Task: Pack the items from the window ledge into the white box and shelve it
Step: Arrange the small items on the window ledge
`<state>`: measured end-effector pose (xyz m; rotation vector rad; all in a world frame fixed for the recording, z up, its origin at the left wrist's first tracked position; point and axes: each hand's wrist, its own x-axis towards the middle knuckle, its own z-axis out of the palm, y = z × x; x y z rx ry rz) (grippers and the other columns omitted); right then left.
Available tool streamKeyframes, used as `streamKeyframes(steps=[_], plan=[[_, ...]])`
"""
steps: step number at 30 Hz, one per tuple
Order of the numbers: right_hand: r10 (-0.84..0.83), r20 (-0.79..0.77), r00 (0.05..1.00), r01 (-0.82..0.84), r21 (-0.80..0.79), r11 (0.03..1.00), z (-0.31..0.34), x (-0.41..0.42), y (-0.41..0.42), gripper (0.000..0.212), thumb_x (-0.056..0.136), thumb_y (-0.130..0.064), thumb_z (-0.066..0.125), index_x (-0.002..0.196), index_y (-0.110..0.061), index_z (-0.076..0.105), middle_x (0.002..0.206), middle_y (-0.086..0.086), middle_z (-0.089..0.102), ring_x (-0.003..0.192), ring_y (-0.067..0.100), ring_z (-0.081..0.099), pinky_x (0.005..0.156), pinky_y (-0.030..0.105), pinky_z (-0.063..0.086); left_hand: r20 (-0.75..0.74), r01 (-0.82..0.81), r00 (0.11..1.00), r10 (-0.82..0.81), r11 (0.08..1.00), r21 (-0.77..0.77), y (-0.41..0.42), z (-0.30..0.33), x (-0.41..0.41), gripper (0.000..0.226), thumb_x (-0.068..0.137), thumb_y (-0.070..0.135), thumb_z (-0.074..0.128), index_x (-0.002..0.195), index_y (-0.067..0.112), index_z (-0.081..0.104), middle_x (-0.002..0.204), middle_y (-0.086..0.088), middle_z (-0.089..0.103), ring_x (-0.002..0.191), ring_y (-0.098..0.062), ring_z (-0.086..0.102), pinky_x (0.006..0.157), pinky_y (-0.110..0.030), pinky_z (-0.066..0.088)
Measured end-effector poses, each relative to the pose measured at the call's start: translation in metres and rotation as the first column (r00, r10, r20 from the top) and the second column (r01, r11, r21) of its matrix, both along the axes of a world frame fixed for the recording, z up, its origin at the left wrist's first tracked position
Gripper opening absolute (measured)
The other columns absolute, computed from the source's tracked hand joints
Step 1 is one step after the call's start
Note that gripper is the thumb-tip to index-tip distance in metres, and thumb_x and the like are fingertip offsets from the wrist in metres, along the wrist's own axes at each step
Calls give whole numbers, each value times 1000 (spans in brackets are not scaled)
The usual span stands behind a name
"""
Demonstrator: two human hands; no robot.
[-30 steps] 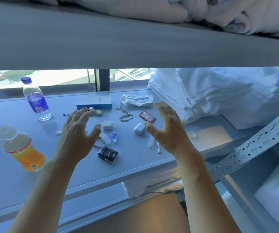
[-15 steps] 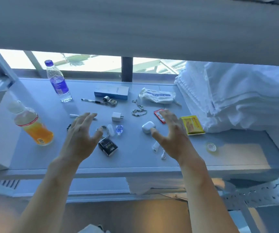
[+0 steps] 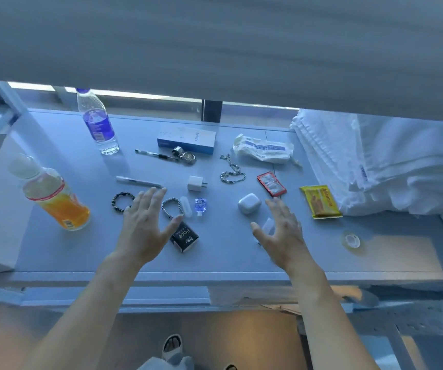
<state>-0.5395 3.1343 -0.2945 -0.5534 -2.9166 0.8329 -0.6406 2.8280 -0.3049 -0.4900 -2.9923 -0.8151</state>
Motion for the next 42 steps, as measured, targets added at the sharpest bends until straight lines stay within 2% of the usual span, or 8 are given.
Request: streamKeyframes(steps=[3,6,9,13,17,24,31,42], plan=[[-104,19,994,104,-5,995,-33,1,-4,81,92,-60,59,161,-27,31,171,0,19,157,22,16,124,56,20,68,64,996,-61,997,-35,2,-24,-8,100,79,83,31,162,28,21,169,-4,21,157,-29,15,123,-53,20],[-212,2,977,212,-31,977,-58,-4,-13,81,94,-57,61,162,-26,29,171,3,20,158,22,16,125,55,19,82,133,988,-129,990,-42,3,-51,-18,104,77,88,31,163,33,12,171,-1,15,158,-27,10,123,-54,18],[-290,-7,957,289,50,956,-77,-6,-20,89,89,-67,51,161,-20,32,169,8,28,156,25,23,125,52,18,80,204,976,-200,978,-45,4,-71,-22,105,76,86,40,163,35,9,171,4,12,159,-23,6,125,-56,12],[-315,-46,948,318,80,945,-84,-18,-28,101,78,-79,37,163,-25,27,170,4,25,156,23,23,124,57,17,26,226,974,-226,974,9,4,-81,-22,105,77,83,49,162,35,12,170,7,15,159,-21,7,125,-57,9],[-283,-45,958,286,89,954,-93,-37,-27,103,77,-82,38,164,-31,20,172,0,19,157,24,21,123,61,15,11,247,969,-247,969,-4,9,-86,-31,102,79,81,49,162,35,13,170,3,17,159,-22,7,126,-58,8],[-175,-119,977,184,64,981,-99,-71,-34,91,80,-77,49,160,-40,26,169,-3,24,154,19,26,121,63,17,-25,240,970,-241,970,-44,11,-95,-35,100,80,81,48,162,36,11,169,2,17,158,-25,9,124,-60,11],[24,-138,990,3,197,980,-97,-93,-54,77,84,-69,54,151,-35,40,157,-7,37,137,22,47,111,51,37,-15,240,970,-242,967,-86,21,-93,-48,95,81,78,50,161,38,18,169,3,20,158,-25,10,124,-58,11],[194,-156,969,-172,142,975,-104,-75,-111,75,87,-69,54,153,-40,33,165,-6,26,143,23,40,117,43,29,-74,257,962,-263,963,-82,-12,-101,-24,95,82,77,51,161,31,24,167,1,26,156,-26,17,126,-49,16]])
